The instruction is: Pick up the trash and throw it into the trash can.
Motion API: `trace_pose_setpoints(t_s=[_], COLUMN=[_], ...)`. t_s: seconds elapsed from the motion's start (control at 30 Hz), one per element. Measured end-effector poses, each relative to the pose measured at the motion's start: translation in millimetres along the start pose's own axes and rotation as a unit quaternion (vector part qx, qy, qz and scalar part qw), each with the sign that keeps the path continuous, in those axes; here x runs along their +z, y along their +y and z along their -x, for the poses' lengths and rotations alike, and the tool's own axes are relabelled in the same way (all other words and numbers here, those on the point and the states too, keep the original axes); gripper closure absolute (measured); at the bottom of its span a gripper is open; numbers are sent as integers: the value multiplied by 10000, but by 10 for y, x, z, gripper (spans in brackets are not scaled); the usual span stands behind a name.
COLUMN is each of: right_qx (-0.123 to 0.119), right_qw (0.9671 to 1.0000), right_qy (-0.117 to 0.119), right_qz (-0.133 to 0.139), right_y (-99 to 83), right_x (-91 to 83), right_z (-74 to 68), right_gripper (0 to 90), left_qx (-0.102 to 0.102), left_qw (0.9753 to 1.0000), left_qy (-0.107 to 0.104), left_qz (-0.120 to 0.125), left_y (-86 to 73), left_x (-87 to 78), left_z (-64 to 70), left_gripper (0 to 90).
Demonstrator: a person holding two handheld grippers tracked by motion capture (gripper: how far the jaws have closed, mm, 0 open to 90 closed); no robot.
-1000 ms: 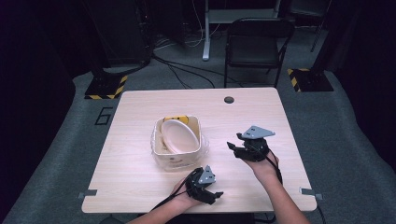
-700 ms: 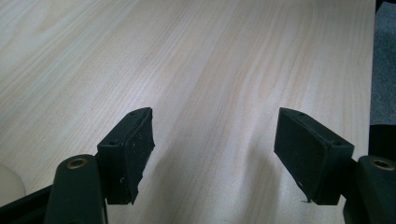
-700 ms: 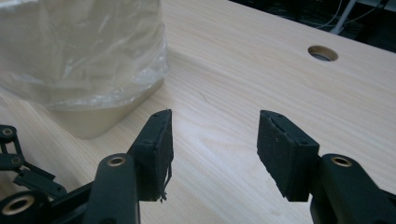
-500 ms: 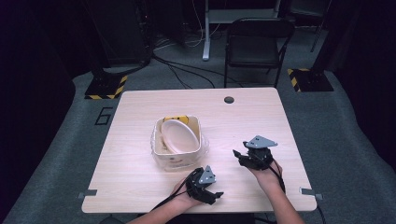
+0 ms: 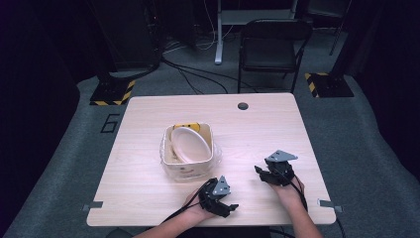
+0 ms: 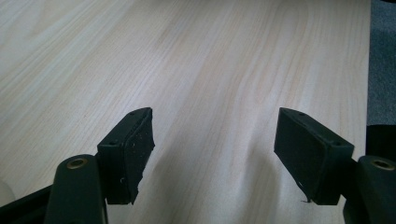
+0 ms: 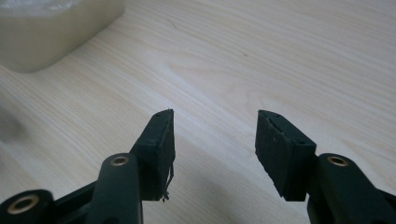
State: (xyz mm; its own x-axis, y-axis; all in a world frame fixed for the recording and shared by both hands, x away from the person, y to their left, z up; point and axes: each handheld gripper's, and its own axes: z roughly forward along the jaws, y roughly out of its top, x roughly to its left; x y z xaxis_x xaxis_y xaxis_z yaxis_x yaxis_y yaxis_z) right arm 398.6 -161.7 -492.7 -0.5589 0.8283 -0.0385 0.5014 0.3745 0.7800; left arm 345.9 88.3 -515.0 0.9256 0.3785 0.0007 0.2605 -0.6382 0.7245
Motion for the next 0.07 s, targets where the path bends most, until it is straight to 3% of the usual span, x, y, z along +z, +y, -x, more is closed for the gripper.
trace_pose_setpoints(t_s=[0.07], right_qx=[-23], right_qw=[10000], right_qy=[-54], right_qz=[-71], right_y=[-10], right_x=[6], right_z=[13], right_gripper=[466], left_qx=[21], left_qw=[10000], left_qy=[-41], left_qz=[-1], left_y=[12], left_x=[7], left_z=[7], left_gripper=[278])
